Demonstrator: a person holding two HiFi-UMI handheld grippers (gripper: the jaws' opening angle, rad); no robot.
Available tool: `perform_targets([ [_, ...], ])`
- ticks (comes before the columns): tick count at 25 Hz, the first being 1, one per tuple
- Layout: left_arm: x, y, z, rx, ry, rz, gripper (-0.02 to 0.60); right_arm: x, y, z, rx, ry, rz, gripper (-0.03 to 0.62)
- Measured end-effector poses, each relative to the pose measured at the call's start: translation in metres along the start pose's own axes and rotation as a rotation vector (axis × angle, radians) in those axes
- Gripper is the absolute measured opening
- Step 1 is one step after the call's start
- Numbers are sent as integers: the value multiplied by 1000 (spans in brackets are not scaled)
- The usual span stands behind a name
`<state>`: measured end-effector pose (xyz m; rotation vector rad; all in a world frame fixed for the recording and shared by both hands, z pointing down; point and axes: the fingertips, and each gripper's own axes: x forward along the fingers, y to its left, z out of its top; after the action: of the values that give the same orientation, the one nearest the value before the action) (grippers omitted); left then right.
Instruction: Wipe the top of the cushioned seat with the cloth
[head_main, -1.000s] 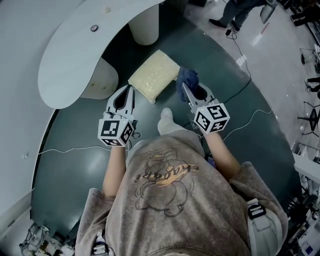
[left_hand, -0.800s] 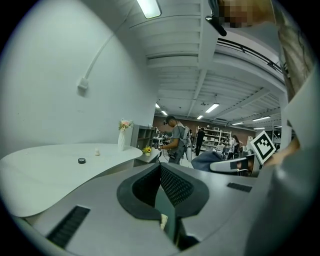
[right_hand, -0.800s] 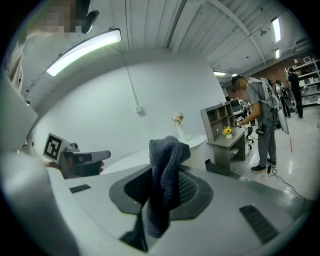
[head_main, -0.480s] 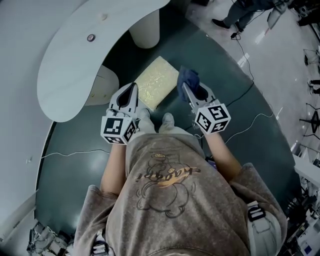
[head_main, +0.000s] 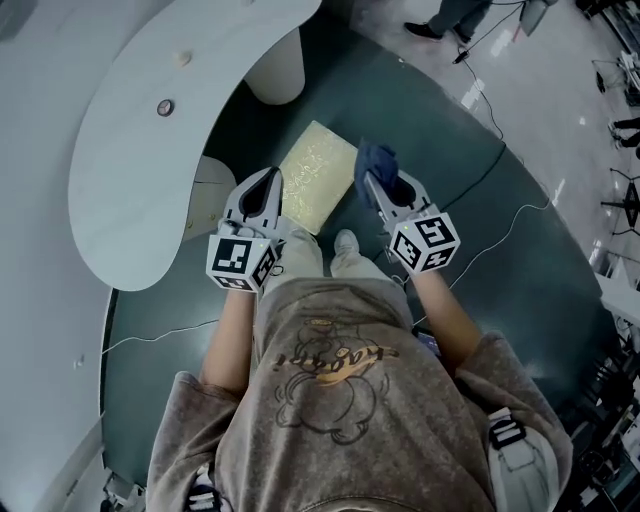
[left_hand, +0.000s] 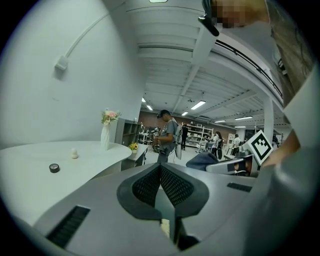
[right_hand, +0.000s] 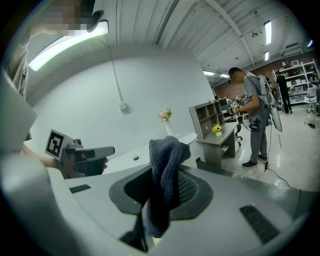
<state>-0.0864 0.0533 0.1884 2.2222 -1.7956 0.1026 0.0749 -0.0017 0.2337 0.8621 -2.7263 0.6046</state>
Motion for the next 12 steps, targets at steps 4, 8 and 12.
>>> perform_targets([
  [4,19,21,-13,-3,19,-39,17,25,-2,-12,15,7,-29,87],
  [8,47,39,-31,-1,31,-66,17,53,-16,-30,21,27,-37,87],
  [12,68,58,-39,3,36,-81,17,80,-24,-36,37,30,-54,87],
])
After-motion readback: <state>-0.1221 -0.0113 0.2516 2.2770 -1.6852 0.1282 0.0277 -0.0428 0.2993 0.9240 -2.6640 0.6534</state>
